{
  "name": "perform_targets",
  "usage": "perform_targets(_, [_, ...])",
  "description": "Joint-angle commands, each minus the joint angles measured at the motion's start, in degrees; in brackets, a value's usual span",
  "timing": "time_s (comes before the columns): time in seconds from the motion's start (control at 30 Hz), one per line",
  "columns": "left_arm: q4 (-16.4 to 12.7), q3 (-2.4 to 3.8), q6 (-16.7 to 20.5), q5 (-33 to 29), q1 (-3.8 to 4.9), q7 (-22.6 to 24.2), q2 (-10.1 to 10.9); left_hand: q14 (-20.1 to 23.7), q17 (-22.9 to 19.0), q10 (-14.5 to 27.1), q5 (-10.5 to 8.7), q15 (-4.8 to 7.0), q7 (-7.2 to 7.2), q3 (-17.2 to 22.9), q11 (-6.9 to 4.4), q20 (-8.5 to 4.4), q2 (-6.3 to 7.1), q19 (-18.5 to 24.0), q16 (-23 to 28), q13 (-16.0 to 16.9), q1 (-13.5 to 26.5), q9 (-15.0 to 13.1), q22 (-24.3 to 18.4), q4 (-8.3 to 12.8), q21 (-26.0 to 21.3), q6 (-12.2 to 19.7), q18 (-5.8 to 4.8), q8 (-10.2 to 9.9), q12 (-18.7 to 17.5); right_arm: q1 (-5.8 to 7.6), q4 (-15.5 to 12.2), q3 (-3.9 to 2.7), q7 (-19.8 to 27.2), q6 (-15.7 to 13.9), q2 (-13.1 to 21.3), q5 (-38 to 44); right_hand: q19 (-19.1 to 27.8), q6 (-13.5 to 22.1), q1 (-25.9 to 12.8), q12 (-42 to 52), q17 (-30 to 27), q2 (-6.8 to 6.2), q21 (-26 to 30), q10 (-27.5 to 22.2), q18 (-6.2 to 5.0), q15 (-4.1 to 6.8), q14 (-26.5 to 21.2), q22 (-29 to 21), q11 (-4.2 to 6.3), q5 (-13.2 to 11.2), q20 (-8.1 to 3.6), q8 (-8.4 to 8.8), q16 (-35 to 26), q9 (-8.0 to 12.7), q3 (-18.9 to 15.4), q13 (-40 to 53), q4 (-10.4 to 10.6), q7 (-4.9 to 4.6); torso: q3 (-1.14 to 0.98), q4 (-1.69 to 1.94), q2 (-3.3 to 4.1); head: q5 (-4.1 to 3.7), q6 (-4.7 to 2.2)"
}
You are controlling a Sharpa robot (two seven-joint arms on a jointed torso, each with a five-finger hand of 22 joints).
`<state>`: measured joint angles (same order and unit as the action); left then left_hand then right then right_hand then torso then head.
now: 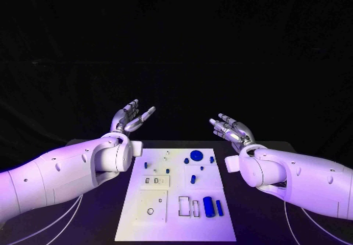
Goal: Assemble the parts on the task board
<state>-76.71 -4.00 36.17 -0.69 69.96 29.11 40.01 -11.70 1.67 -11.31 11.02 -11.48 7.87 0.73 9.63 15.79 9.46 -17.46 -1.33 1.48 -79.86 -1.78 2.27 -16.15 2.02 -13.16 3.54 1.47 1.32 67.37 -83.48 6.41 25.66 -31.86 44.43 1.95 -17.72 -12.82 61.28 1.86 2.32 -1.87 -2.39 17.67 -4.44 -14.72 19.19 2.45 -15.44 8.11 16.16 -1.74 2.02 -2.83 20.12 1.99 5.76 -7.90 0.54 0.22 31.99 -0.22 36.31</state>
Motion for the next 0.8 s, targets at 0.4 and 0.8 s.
perform_targets(0.4, [-1.57,0.0,-5.07,-0.32,0.41,1.63,2.6,-11.71,1.96,-10.31,0.11,-2.27,6.82,2.91,3.23,0.97,-3.22,-7.85,-2.87,0.88,-4.66,-1.6,1.13,-0.67,2.46,-9.64,2.8,2.55,1.29,2.64,4.84,1.43,-2.35,6.18,-0.12,25.21,-22.75,-26.89,12.56,5.28,4.31,-1.57,-8.32,32.37,-4.87,3.58,30.37,3.72,2.37,0.66,0.31,-8.01,7.98,-5.46,4.79,2.03,-8.26,-8.16,0.15,-0.08,0.9,-0.38,0.19])
perform_targets(0.8, [-3.26,0.0,-5.43,0.87,0.58,1.14,3.86,-39.82,7.91,-39.56,-0.15,2.12,6.03,5.81,1.97,-0.37,-4.51,-32.13,-13.32,2.27,-9.29,-5.84,4.94,0.46,12.63,-34.25,7.08,10.15,6.89,4.25,4.99,1.41,-5.26,5.24,0.42,37.92,-29.8,-37.63,13.19,4.27,5.0,-4.81,-11.75,42.01,-6.11,6.45,38.95,4.51,4.92,-0.55,-1.23,-10.35,10.18,-6.56,10.61,1.63,-11.41,-6.17,0.33,0.4,2.37,-1.01,0.37])
